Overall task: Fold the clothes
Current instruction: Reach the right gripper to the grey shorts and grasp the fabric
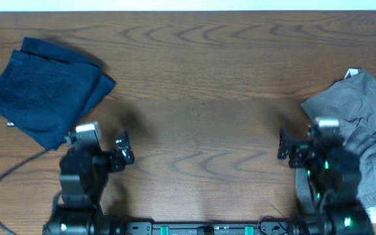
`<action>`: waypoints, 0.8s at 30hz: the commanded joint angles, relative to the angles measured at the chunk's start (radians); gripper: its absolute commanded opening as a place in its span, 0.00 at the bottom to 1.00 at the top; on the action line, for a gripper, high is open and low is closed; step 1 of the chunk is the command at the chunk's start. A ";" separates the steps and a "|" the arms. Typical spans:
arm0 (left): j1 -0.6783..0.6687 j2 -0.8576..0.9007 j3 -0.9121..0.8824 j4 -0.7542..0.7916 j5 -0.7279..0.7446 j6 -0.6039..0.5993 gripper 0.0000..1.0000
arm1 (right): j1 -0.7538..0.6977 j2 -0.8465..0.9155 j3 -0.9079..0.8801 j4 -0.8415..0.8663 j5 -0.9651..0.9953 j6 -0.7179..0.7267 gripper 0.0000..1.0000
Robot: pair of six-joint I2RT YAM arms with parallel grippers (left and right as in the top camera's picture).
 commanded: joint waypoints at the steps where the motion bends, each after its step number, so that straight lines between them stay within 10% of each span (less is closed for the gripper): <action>1: 0.005 0.132 0.105 -0.063 0.009 0.010 0.98 | -0.045 0.202 0.123 -0.058 0.048 -0.001 0.99; 24: 0.005 0.347 0.180 -0.116 0.009 0.001 0.98 | -0.276 1.129 0.264 0.320 0.301 -0.126 0.85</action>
